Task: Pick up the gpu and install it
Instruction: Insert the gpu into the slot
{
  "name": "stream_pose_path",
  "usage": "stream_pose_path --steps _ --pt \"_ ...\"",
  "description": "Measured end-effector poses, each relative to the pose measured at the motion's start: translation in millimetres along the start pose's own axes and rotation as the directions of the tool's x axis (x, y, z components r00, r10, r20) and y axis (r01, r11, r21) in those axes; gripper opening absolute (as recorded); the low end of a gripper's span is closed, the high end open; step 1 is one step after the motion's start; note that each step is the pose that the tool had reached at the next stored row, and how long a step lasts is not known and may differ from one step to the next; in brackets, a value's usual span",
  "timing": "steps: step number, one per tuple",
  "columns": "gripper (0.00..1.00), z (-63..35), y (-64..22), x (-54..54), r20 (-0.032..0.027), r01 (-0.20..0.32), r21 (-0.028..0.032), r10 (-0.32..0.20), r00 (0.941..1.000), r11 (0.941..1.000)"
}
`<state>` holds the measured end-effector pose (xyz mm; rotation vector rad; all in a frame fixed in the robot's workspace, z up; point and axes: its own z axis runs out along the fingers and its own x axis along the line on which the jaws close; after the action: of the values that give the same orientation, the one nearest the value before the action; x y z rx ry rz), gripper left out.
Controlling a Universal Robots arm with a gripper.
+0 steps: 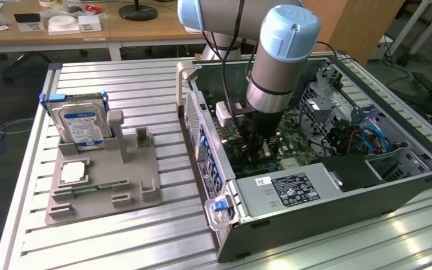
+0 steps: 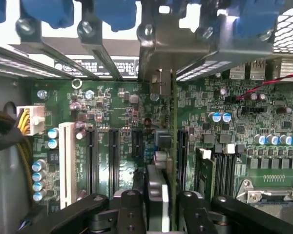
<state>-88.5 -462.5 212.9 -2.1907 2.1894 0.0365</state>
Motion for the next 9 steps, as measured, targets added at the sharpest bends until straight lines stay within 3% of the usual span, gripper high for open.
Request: stream_pose_path --steps 2,5,9 --pt "0.35 -1.7 0.1 0.2 -0.0023 0.0 -0.0004 0.0 1.0 1.0" --pt "0.35 -5.6 0.3 0.1 -0.0031 0.0 -0.0005 0.0 1.0 1.0" --pt "0.35 -16.0 -0.1 -0.4 -0.0027 0.0 0.0042 0.0 1.0 1.0"
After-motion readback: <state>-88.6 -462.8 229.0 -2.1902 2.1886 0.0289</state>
